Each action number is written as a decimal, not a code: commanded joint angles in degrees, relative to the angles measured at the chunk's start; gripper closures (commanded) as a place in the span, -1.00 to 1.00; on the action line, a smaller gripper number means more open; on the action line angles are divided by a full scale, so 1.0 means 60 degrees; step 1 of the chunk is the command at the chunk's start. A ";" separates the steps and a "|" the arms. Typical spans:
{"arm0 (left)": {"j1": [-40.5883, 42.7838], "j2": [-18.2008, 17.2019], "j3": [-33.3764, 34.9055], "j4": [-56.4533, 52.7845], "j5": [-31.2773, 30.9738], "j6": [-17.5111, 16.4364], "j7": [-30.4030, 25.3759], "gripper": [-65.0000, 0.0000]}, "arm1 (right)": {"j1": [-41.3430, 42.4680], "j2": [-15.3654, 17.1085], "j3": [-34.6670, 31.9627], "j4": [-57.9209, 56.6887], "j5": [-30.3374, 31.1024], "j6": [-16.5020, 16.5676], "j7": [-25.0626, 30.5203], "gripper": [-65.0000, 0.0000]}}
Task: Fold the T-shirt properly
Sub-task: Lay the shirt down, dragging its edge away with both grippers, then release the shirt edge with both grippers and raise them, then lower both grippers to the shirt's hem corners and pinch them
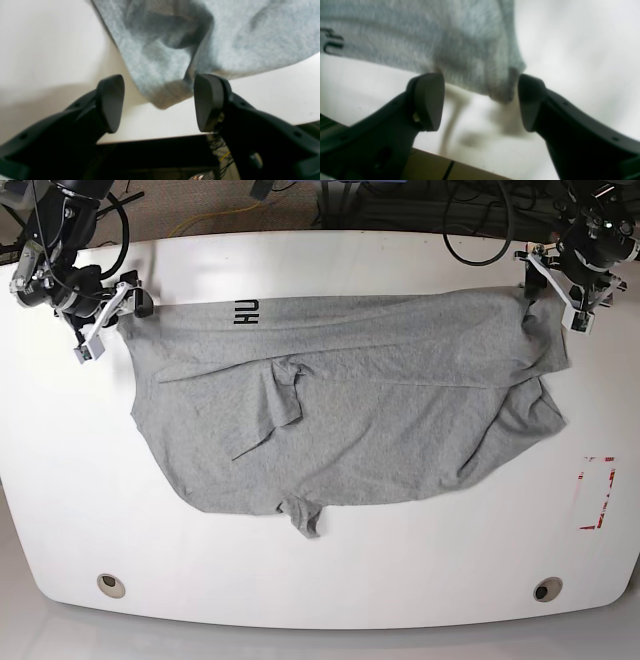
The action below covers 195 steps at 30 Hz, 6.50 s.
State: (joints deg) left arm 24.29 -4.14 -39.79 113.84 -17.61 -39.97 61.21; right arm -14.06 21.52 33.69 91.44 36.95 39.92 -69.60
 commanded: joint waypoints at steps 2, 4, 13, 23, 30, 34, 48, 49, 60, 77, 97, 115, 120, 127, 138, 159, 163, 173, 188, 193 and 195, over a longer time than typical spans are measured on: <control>-0.0217 -0.0079 -0.0013 -0.0007 0.0216 -0.0006 -0.0114 -0.24 | 0.0315 -0.0209 0.0062 0.0138 -0.0495 0.0013 0.0077 -0.37; -0.0247 -0.0079 -0.0013 -0.0095 0.0407 -0.0006 -0.0114 -0.24 | 0.0359 -0.0312 0.0062 0.0138 -0.0656 0.0013 0.0077 -0.35; -0.0642 -0.0138 0.0016 -0.0607 0.0539 -0.0006 -0.0114 -0.20 | 0.0960 -0.0370 0.0033 -0.0668 -0.0744 0.0013 0.0340 0.41; -0.0906 -0.0504 0.0793 -0.1237 0.1242 -0.0006 -0.0114 0.86 | 0.1047 -0.0297 0.0062 -0.1064 -0.0700 0.0013 0.0355 0.85; -0.0452 -0.1280 0.0808 -0.0505 0.1227 -0.0006 -0.0099 0.88 | 0.0798 0.0025 0.0048 -0.0888 -0.0686 0.0013 0.0340 0.85; -0.0437 -0.1852 0.0778 -0.0475 0.1242 -0.0006 -0.0099 0.88 | 0.0608 0.0143 0.0033 -0.0888 -0.0686 0.0013 0.0326 0.85; 0.0691 -0.3522 0.0808 -0.0432 0.1227 -0.0006 -0.0055 0.72 | -0.0125 0.0538 0.0018 -0.0522 -0.0686 0.0013 0.0326 0.84; 0.0779 -0.3522 0.0808 -0.0432 0.1227 -0.0006 -0.0055 0.65 | -0.0213 0.0538 0.0018 -0.0419 -0.0686 0.0013 0.0326 0.83; 0.1365 -0.3493 0.0720 -0.0329 0.1213 -0.0006 -0.0055 -0.06 | -0.1268 0.0113 0.0062 0.2057 -0.0686 0.0013 0.0194 -0.36; -0.1111 -0.2995 0.0705 0.0155 -0.0663 -0.0006 -0.0055 -0.06 | 0.0168 0.0553 0.1190 0.2160 -0.0759 0.0013 0.0121 -0.41; -0.4935 -0.1823 0.1936 -0.1662 0.0143 0.1159 -0.0128 -0.08 | 0.5765 0.0611 -0.1403 -0.3496 -0.3250 0.0013 0.1982 -0.41; -0.5609 -0.1222 0.2756 -0.4432 0.1901 0.1159 -0.2868 -0.08 | 0.9883 0.0597 -0.3527 -1.1848 -0.5506 0.0013 0.8091 -0.41; -0.5522 -0.1266 0.2698 -0.4270 0.1901 0.1144 -0.2868 -0.08 | 0.9824 0.0582 -0.3689 -1.2009 -0.5506 0.0013 0.8443 -0.41; -0.5111 -0.1295 0.2683 -0.3567 0.1901 0.1144 -0.2868 -0.08 | 0.9297 0.0392 -0.3703 -1.2009 -0.5492 0.0013 0.8780 -0.41; -0.5111 -0.1486 0.2214 -0.3919 0.1901 0.1144 -0.2839 -0.19 | 0.9165 -0.0209 -0.3718 -1.1994 -0.5506 0.0013 0.8795 -0.02; -0.6884 -0.1691 0.1848 -0.7670 0.1901 0.1159 -0.2590 -0.71 | 0.9209 -0.0238 -0.3718 -1.1994 -0.5506 0.0013 0.8795 0.62; -0.6884 -0.1720 0.1877 -0.8168 0.1931 0.1159 -0.2898 -0.71 | 0.9209 -0.0238 -0.3718 -1.1994 -0.5506 0.0013 0.8780 0.63; -0.7148 -0.1940 0.1892 -0.9384 0.1916 0.1115 -0.2912 -0.35 | 0.9238 -0.0238 -0.3718 -1.1980 -0.5506 0.0013 0.8780 0.64; -0.8217 -0.2057 0.3577 -0.8974 0.1916 0.1144 -0.2912 1.00 | 0.9370 -0.0238 -0.3733 -1.0251 -0.5506 0.0013 0.8135 0.94; -0.8408 -0.2086 0.3577 -0.8168 0.1931 0.1159 -0.2854 1.00 | 0.9370 -0.0238 -0.4099 -0.9547 -0.5506 0.0013 0.7681 0.95; -0.8437 -0.2116 0.3591 -0.7919 0.1931 0.1159 -0.2854 1.00 | 0.9355 -0.0238 -0.4114 -0.9137 -0.5506 0.0013 0.7491 0.95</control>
State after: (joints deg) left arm -24.73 -15.97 -18.35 64.12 -5.19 -32.99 45.10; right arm 39.81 19.31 8.91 33.41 3.03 39.68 -24.99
